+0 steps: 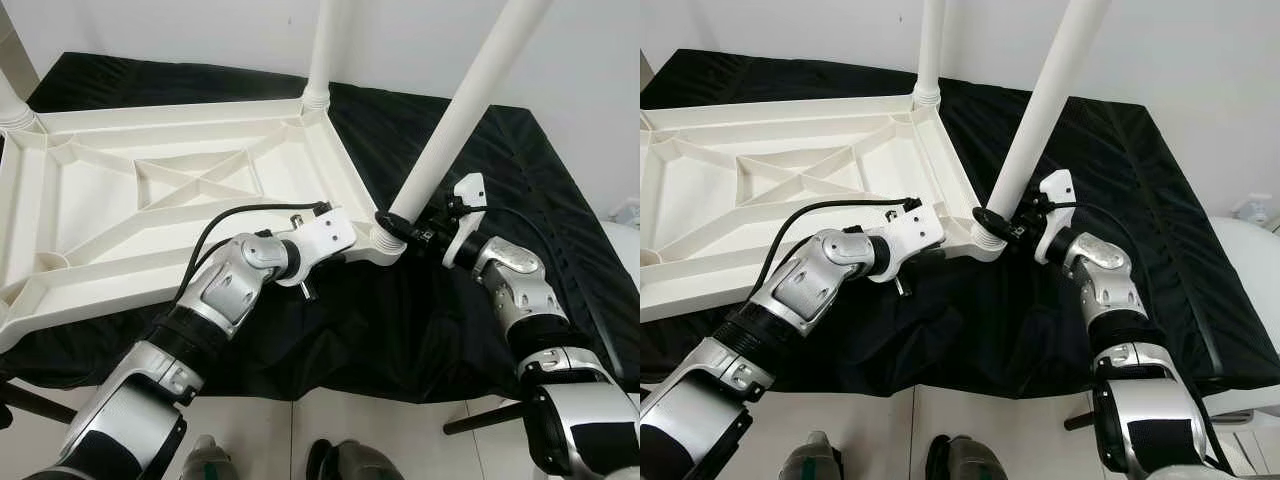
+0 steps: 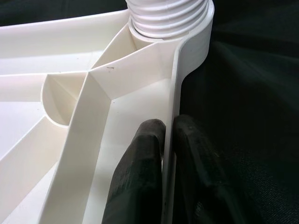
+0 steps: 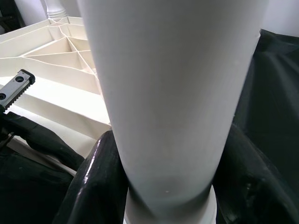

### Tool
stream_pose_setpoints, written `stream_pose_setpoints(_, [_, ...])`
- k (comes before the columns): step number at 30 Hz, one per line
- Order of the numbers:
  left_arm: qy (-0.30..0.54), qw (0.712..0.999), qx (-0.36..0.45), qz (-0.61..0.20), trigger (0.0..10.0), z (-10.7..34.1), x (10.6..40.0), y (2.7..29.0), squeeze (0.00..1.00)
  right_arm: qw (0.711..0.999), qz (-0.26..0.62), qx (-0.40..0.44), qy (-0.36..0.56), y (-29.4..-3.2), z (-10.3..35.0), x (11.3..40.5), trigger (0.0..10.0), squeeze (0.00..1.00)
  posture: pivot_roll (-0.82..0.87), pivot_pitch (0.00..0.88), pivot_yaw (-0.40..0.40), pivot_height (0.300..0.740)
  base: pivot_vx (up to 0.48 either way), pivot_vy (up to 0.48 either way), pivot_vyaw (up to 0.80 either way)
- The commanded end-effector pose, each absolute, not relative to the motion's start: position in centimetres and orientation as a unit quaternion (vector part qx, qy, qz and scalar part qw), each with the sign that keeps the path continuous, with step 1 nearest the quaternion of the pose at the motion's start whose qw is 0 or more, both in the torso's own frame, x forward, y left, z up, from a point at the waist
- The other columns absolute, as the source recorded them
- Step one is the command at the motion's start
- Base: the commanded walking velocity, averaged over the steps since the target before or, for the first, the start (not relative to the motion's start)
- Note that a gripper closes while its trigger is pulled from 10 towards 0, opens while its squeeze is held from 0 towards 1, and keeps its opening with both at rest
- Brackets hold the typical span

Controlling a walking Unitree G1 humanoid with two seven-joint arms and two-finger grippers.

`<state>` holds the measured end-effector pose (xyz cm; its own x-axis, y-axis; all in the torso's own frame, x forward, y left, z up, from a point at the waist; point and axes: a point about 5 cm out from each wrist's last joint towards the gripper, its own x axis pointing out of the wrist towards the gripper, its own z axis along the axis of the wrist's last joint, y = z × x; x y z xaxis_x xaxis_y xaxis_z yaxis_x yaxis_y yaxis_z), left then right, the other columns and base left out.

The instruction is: Building children table

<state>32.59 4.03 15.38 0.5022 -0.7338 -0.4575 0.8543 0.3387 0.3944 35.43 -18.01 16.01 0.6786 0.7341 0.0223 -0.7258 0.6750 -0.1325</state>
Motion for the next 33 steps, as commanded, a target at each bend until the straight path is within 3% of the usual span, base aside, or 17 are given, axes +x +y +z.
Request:
stream_pose_setpoints(1, [0.105,0.802,0.309,-0.500,10.0,15.0,32.3,3.8,0.00,0.921,0.384,-0.062,-0.025,-19.2,15.7,35.4,0.0,0.00,0.07,0.070,-0.095,0.740,0.000,0.000,0.00])
stream_pose_setpoints(2, [0.104,0.802,0.309,-0.500,10.0,15.0,32.3,3.8,0.00,0.921,0.384,-0.059,-0.024,-19.0,15.5,35.3,10.0,0.00,0.07,0.065,-0.098,0.740,0.000,0.000,0.00])
stream_pose_setpoints(14, [0.103,0.803,0.308,-0.500,10.0,14.9,32.1,3.6,0.00,0.944,0.325,0.011,-0.049,-16.6,14.8,34.6,10.0,0.00,0.08,0.056,-0.111,0.740,0.000,0.000,0.00])
stream_pose_setpoints(33, [0.104,0.801,0.304,-0.505,10.0,14.6,31.8,3.3,0.00,0.977,0.196,0.024,-0.076,-13.2,15.0,33.6,10.0,0.00,0.08,0.046,-0.116,0.740,0.000,0.000,0.00])
